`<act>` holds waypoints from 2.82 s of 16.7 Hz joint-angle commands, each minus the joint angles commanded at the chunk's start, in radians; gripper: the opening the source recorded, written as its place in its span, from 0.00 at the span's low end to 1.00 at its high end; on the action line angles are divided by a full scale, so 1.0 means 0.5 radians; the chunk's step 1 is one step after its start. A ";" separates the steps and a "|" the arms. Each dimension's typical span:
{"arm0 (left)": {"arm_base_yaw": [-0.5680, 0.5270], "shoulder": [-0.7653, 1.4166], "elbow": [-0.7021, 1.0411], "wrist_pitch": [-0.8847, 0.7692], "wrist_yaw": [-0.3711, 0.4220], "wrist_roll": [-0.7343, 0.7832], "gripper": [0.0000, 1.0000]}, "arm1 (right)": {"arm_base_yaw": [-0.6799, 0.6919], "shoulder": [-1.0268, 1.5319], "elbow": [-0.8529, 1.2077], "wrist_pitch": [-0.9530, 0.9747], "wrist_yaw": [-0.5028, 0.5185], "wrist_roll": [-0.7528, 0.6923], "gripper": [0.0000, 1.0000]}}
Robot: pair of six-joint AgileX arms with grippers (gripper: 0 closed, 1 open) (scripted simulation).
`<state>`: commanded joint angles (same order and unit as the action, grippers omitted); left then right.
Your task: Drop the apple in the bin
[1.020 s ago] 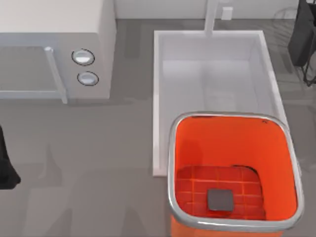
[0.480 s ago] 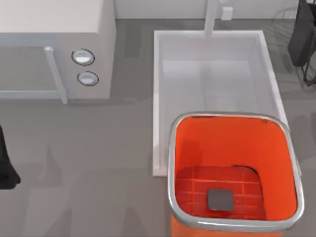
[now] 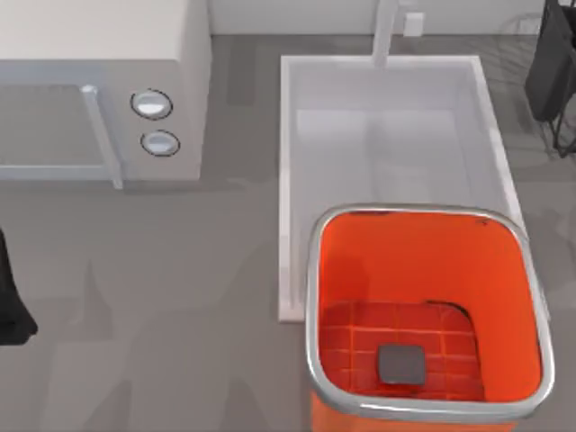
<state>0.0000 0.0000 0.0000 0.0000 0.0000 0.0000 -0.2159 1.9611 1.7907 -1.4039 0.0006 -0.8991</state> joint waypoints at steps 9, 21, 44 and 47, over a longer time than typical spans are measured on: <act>0.000 0.000 0.000 0.000 0.000 0.000 1.00 | 0.908 0.020 0.017 -0.181 0.021 0.103 0.00; 0.000 0.000 0.000 0.000 0.000 0.000 1.00 | 2.016 -0.041 -0.024 -0.341 0.056 0.271 0.00; 0.000 0.000 0.000 0.000 0.000 0.000 1.00 | 2.013 -0.090 -0.640 0.227 0.056 0.267 0.53; 0.000 0.000 0.000 0.000 0.000 0.000 1.00 | 2.013 -0.090 -0.640 0.227 0.056 0.267 0.75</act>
<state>0.0000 0.0000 0.0000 0.0000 0.0000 0.0000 0.7905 1.9160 1.4705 -1.2904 0.0286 -0.7655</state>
